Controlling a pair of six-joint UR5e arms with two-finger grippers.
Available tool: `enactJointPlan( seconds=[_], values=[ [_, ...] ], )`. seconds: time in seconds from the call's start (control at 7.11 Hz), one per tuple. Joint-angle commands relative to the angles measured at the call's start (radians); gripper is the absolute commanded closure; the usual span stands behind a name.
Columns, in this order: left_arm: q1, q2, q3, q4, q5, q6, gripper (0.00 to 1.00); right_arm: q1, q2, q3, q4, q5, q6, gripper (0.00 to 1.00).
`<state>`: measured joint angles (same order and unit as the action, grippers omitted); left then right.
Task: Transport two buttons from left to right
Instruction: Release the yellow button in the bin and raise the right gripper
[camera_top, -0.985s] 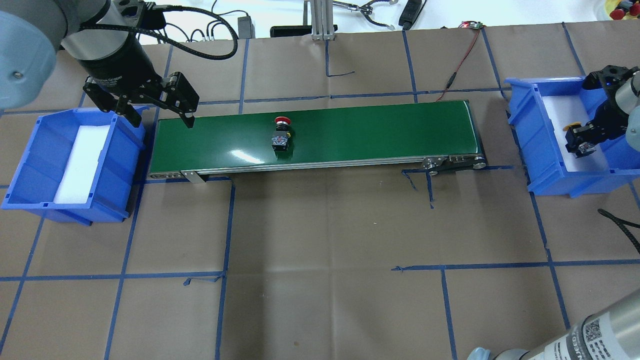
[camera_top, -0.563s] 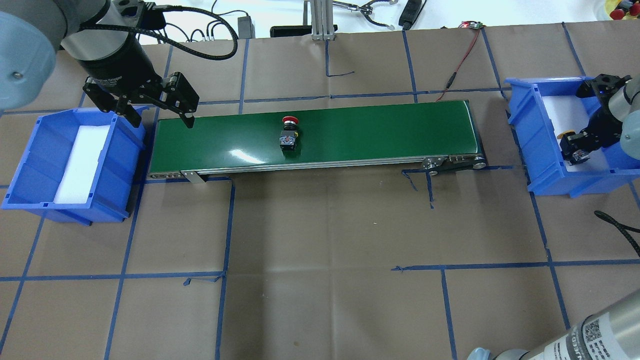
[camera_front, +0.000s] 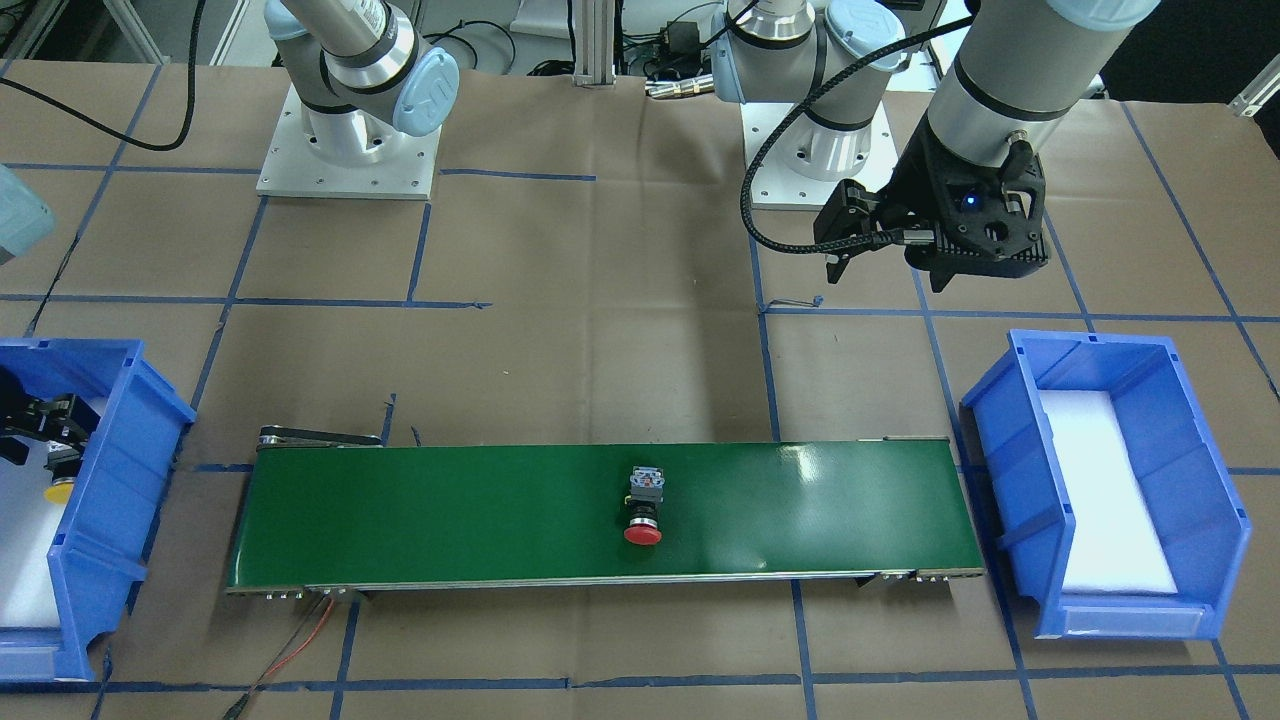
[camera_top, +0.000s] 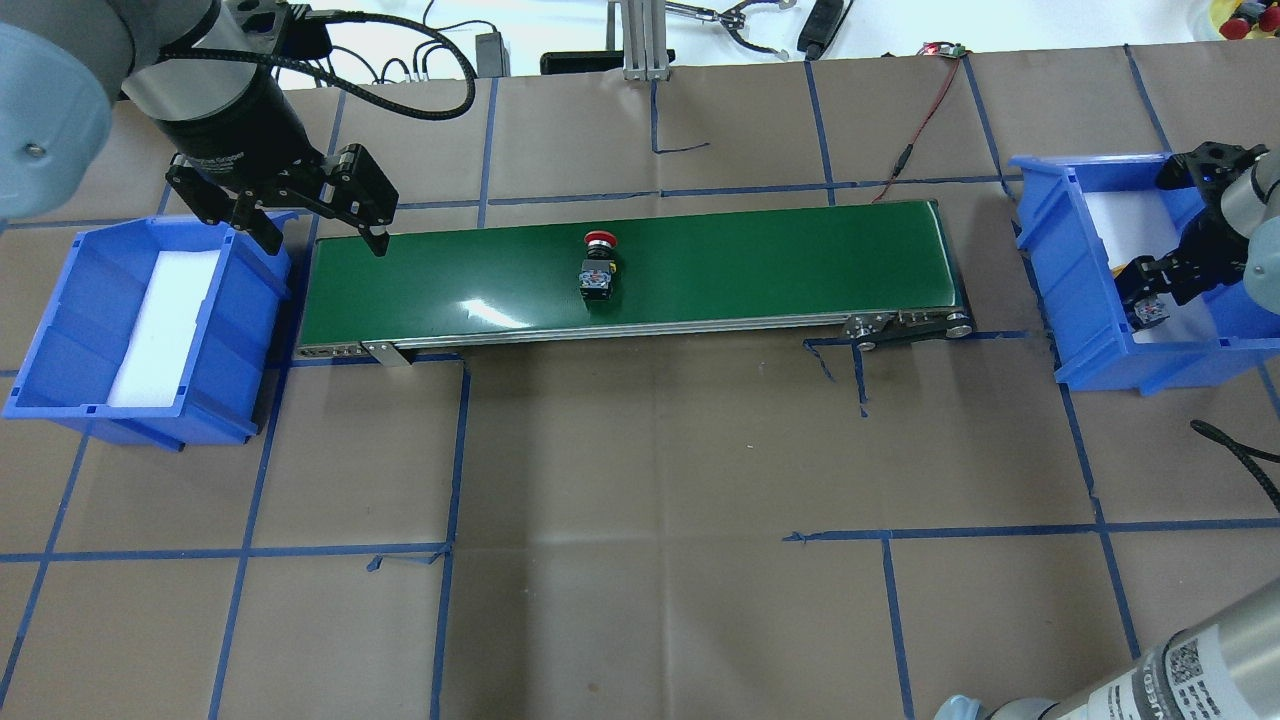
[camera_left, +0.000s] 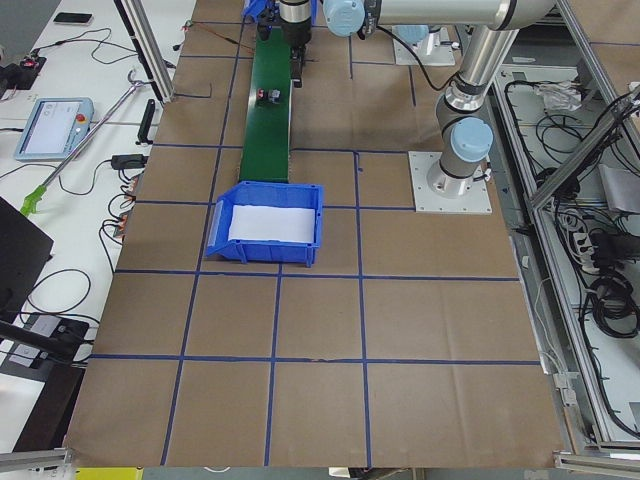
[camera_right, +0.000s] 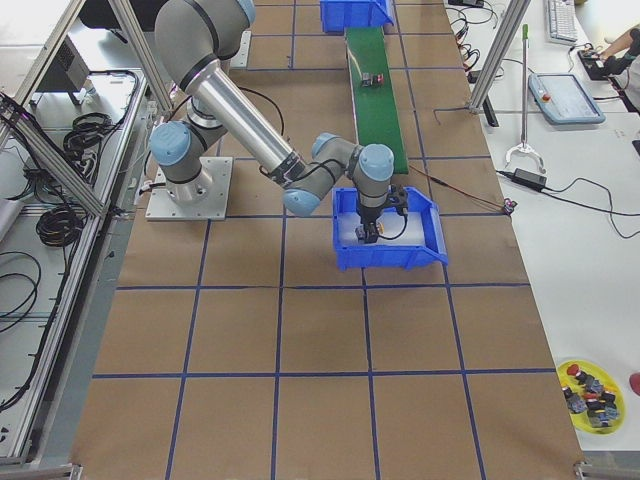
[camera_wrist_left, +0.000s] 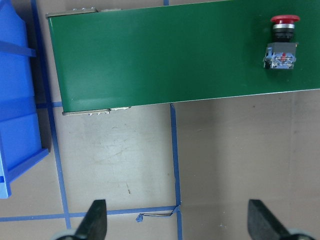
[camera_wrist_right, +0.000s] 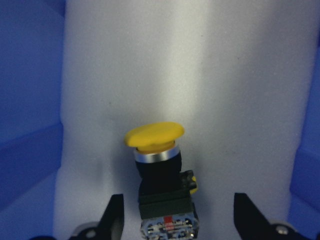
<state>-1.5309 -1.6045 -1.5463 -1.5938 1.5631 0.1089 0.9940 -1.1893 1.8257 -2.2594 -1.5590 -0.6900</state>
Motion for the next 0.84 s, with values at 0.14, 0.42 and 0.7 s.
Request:
enactJointPlan(
  seconds=[0.14,0.42,0.7],
  values=[
    [0.000,-0.002,0.002,0.000,-0.002,-0.002,0.00,0.000,-0.068,0.000,0.008,-0.001,0.023,0.01],
    [0.000,-0.002,0.002,0.000,-0.002,-0.002,0.00,0.012,-0.163,-0.066,0.070,0.004,0.094,0.01],
    [0.000,-0.002,0.003,0.000,-0.002,-0.002,0.00,0.072,-0.240,-0.187,0.165,0.146,0.171,0.00]
  ],
)
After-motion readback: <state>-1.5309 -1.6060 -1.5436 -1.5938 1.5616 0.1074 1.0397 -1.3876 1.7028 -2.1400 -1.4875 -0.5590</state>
